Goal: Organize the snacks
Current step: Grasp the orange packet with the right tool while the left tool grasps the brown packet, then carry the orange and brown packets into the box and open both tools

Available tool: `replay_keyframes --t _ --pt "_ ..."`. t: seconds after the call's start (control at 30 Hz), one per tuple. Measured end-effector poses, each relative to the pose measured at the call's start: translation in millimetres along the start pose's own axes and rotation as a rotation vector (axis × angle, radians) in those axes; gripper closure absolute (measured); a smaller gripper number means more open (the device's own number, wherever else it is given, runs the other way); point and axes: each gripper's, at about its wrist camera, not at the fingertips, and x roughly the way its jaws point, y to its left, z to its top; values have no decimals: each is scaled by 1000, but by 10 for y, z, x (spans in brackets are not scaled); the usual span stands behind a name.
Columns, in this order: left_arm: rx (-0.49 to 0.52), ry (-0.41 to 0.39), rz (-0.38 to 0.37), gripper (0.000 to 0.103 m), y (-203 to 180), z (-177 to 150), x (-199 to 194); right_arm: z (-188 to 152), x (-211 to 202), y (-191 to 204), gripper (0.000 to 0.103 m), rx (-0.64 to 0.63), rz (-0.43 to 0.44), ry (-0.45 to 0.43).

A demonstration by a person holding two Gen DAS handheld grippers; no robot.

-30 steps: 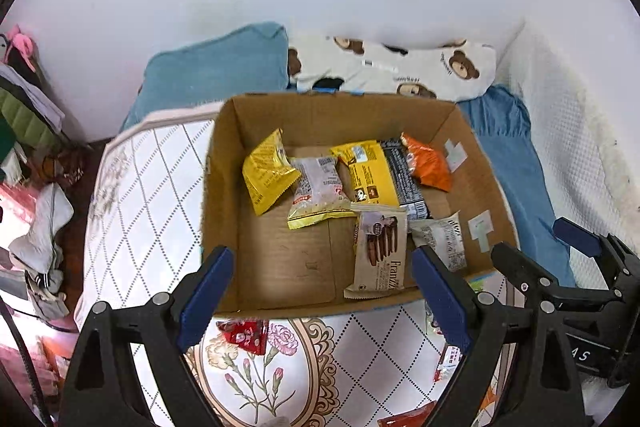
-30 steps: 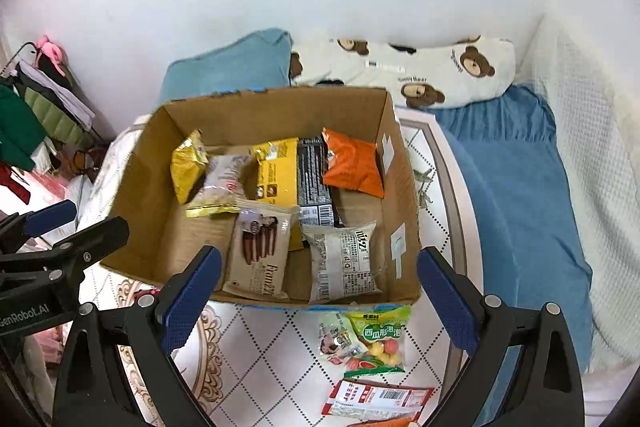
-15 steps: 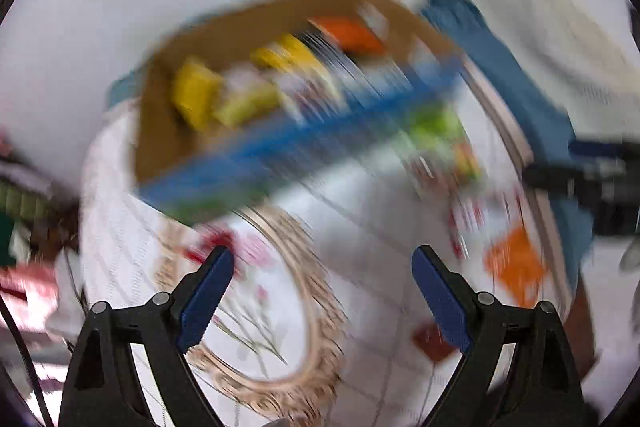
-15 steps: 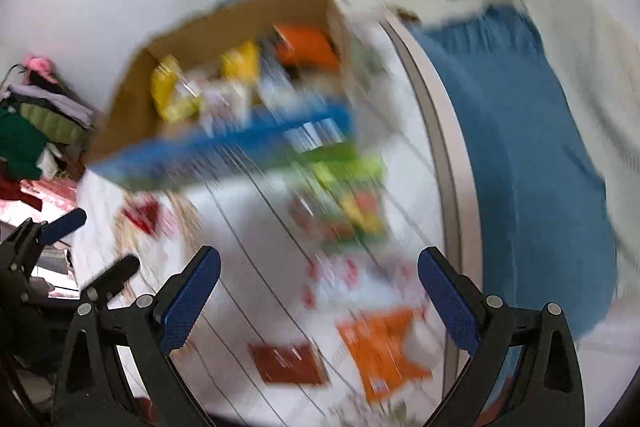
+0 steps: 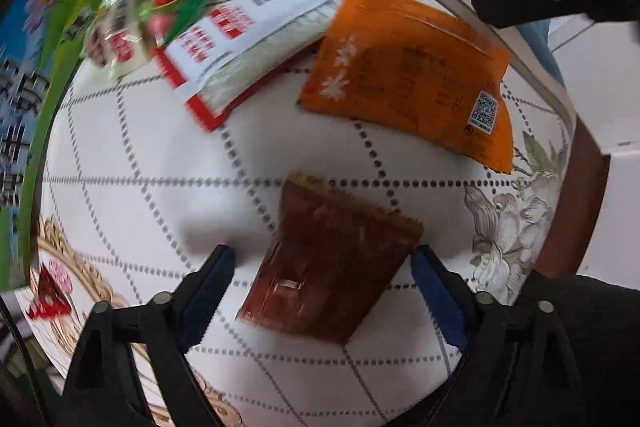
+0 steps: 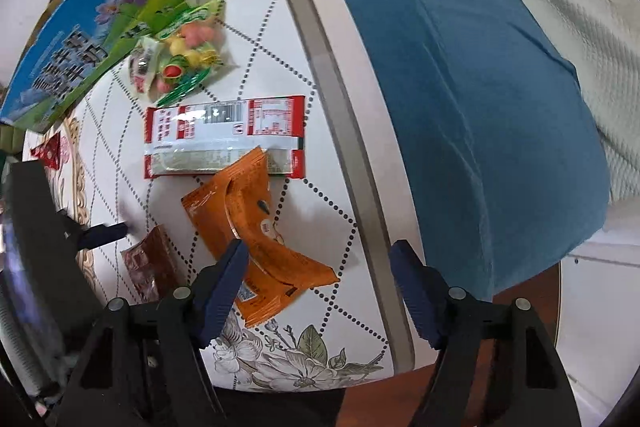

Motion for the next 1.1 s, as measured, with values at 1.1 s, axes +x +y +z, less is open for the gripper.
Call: replay_keyframes --t 1.1 --pt "-881 -4 -185 52 1243 -645 109 -9 609 1200 50 -205 61 114"
